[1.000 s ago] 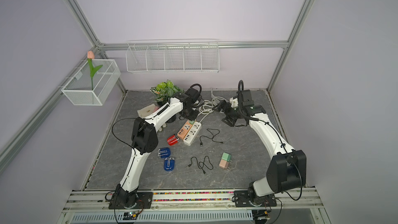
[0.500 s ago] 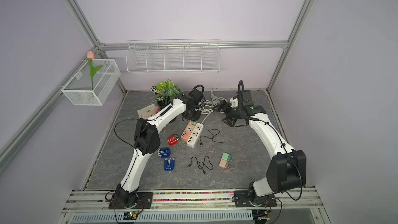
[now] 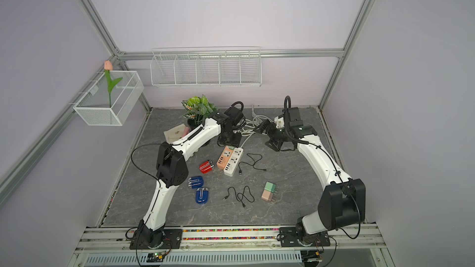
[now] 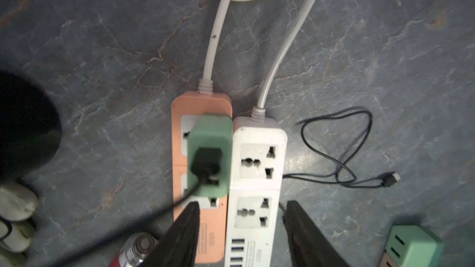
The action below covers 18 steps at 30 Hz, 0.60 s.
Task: Charge the electric shaver
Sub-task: Insert the plug into the socket.
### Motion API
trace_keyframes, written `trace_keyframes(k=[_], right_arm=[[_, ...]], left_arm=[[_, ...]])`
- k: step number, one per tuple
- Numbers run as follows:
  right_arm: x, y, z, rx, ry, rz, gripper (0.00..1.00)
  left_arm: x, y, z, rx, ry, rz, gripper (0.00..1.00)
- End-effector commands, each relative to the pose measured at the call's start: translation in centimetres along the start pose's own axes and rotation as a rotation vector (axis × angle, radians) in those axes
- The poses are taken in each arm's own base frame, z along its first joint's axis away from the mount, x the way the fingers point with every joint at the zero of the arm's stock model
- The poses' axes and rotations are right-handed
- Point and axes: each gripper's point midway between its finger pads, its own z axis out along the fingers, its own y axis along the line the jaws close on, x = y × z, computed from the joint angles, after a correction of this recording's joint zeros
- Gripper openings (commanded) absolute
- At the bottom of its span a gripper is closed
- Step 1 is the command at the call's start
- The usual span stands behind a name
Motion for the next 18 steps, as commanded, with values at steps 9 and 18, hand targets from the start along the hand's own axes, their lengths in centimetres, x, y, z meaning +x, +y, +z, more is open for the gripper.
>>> trace_keyframes(k=[9, 18], right_arm=[[0.2, -0.2, 0.1, 0.007, -0.009, -0.006, 0.99], [-0.2, 0.3, -0.3, -0.009, -0.040, -0.026, 0.99]], left_arm=[[1.2, -2.7, -7.0, 0.202, -0.124, -0.086, 0.65], [1.9, -4.2, -13.7, 0.386, -0.314, -0.148, 0.64]])
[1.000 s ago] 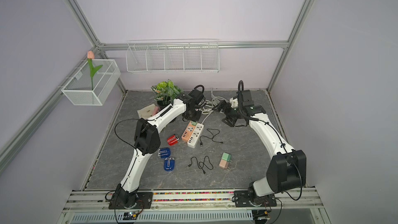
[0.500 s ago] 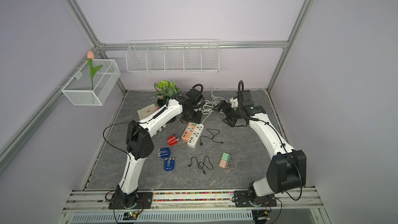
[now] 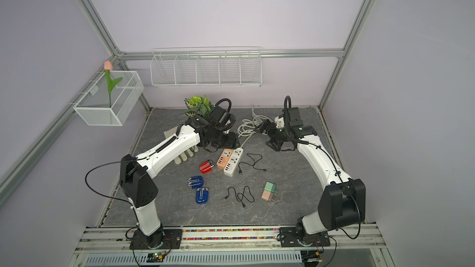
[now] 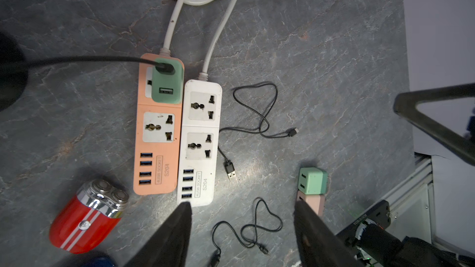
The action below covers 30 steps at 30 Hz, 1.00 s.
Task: Charge the electric shaver
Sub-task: Insert the plug into the socket, then pick up the charging cable from the center of the board.
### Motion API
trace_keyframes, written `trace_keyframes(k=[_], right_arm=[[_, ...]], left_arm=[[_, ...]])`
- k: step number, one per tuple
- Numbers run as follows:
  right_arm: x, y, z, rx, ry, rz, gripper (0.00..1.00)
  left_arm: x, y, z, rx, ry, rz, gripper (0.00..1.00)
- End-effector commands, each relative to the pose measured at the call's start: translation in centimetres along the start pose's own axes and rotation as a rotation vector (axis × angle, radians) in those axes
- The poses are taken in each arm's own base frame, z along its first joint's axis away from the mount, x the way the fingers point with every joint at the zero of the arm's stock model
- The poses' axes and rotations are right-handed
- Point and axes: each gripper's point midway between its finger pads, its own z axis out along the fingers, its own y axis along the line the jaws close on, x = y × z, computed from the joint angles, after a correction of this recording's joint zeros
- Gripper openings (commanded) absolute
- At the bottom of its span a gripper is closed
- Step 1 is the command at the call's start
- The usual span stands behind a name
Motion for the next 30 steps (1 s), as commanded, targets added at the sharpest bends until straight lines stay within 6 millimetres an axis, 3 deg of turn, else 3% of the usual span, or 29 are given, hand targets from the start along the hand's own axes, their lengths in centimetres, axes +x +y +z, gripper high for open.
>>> trace_keyframes(k=[1, 3, 6, 11, 16, 19, 21, 25, 30], right_arm=[[0.0, 0.4, -0.4, -0.018, -0.034, -0.028, 0.99], [0.0, 0.7, -0.5, -0.033, -0.056, -0.048, 0.98], [-0.1, 1.5, -0.7, -0.063, -0.098, -0.107, 0.97], [1.3, 3.6, -0.5, -0.099, -0.168, -0.314, 0.97], [3.8, 5.2, -0.1, -0.164, -0.260, -0.536, 0.96], [5.4, 6.0, 0.1, -0.194, -0.289, -0.653, 0.96], [6.0, 6.2, 0.2, -0.205, -0.298, -0.693, 0.96], [6.5, 6.2, 0.4, -0.214, -0.294, -0.702, 0.95], [6.7, 6.1, 0.6, -0.211, -0.286, -0.696, 0.95]], left_arm=[[-2.1, -3.0, -5.1, 0.146, -0.186, -0.046, 0.63], [-2.2, -2.8, -7.7, 0.171, -0.270, -0.100, 0.60], [-2.6, -0.6, -10.5, 0.193, -0.390, -0.237, 0.57], [-2.3, 8.8, -11.8, 0.166, -0.455, -0.641, 0.44], [-1.2, 18.5, -10.5, 0.165, -0.485, -1.077, 0.38], [-0.9, 23.1, -9.4, 0.191, -0.530, -1.280, 0.37], [-1.0, 25.2, -8.2, 0.238, -0.547, -1.415, 0.37], [-2.2, 27.1, -5.2, 0.393, -0.542, -1.624, 0.38], [-3.1, 27.4, -2.1, 0.497, -0.487, -1.812, 0.38]])
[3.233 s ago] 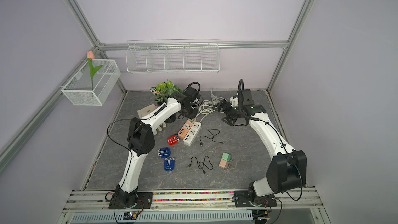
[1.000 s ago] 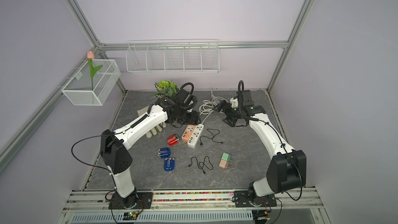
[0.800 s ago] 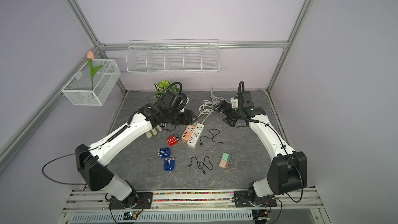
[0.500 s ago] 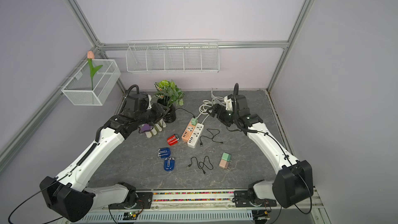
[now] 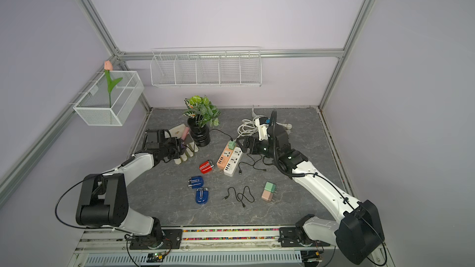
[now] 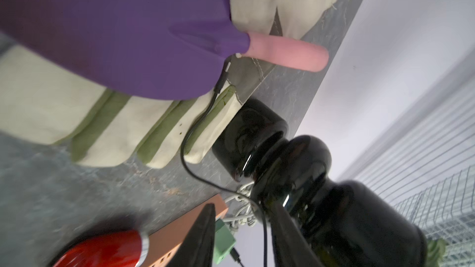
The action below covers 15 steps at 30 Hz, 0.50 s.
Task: Charge the electric shaver
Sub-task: Pick up the charging cable from the center of the board.
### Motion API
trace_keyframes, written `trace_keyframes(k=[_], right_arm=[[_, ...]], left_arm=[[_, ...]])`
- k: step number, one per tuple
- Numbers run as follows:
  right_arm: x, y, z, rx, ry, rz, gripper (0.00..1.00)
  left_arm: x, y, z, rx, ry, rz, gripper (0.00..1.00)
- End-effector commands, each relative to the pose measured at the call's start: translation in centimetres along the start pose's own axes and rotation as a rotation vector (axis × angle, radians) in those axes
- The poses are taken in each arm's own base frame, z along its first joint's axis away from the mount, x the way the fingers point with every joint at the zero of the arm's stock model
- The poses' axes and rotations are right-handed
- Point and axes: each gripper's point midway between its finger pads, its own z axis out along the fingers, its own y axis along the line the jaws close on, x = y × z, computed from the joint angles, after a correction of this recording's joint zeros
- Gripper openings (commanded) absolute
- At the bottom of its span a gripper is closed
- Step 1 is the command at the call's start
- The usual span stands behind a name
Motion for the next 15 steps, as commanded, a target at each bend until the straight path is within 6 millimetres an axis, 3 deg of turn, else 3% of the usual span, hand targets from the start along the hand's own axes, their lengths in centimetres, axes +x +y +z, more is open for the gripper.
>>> trace_keyframes(k=[1, 10, 15], right_arm=[[-0.4, 0.4, -0.3, -0.009, -0.034, -0.042, 0.95], [-0.2, 0.0, -0.1, 0.010, -0.029, -0.029, 0.95], [-0.3, 0.0, 0.0, 0.014, -0.029, -0.022, 0.95]], left_arm=[[1.7, -2.1, 0.7, 0.102, 0.086, -0.231, 0.38], [3.9, 1.3, 3.6, 0.051, 0.125, -0.441, 0.44], [2.6, 2.8, 2.9, 0.035, 0.038, -0.489, 0.46]])
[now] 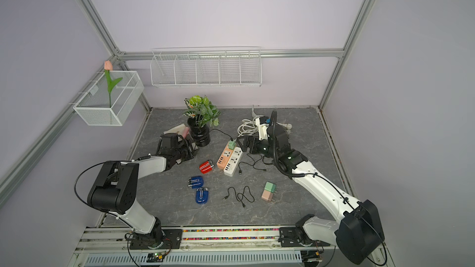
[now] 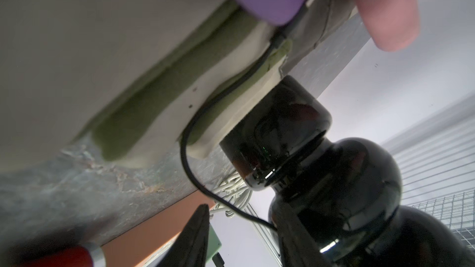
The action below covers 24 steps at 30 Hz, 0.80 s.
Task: Charge the electric shaver
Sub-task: Pick up the charging cable from the center of the board.
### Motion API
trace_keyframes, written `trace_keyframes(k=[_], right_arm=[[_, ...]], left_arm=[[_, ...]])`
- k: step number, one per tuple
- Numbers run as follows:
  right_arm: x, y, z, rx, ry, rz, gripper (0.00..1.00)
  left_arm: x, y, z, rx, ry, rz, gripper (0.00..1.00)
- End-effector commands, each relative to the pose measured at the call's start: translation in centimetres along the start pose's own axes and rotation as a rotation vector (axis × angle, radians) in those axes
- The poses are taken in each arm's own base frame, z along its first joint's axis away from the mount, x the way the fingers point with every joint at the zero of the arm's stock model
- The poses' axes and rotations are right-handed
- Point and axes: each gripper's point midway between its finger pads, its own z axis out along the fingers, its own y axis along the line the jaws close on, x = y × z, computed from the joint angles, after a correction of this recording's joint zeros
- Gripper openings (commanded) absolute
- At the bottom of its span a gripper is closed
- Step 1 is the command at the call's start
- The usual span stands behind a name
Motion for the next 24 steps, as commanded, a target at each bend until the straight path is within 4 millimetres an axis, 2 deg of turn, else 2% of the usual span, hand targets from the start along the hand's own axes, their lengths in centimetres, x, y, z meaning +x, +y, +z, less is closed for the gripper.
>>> trace_keyframes(k=[1, 5, 9, 12, 18, 19, 24], right_arm=[[-0.2, 0.1, -0.1, 0.001, -0.014, -0.016, 0.95], [-0.2, 0.2, -0.1, 0.000, -0.013, -0.012, 0.95], [-0.1, 0.2, 0.0, 0.001, -0.005, -0.008, 0.95], [0.1, 0.1, 0.1, 0.004, 0.002, -0.001, 0.95], [0.3, -0.2, 0.0, 0.017, 0.009, 0.012, 0.94], [0.3, -0.2, 0.0, 0.018, 0.010, 0.014, 0.94], [0.4, -0.3, 0.1, 0.017, 0.012, 0.023, 0.94]], left_arm=[[-1.0, 0.2, -0.8, 0.033, -0.050, -0.356, 0.46], [-2.3, 0.2, -0.4, 0.081, -0.081, -0.382, 0.47], [-2.4, -0.3, 1.0, 0.114, -0.049, -0.385, 0.46], [-2.5, -0.9, 1.3, 0.150, -0.044, -0.387, 0.34], [-1.6, -0.9, -0.1, 0.141, -0.046, -0.358, 0.03], [-1.3, -0.6, -0.4, 0.131, -0.047, -0.355, 0.00], [0.0, 0.5, -2.3, 0.093, -0.055, -0.331, 0.00]])
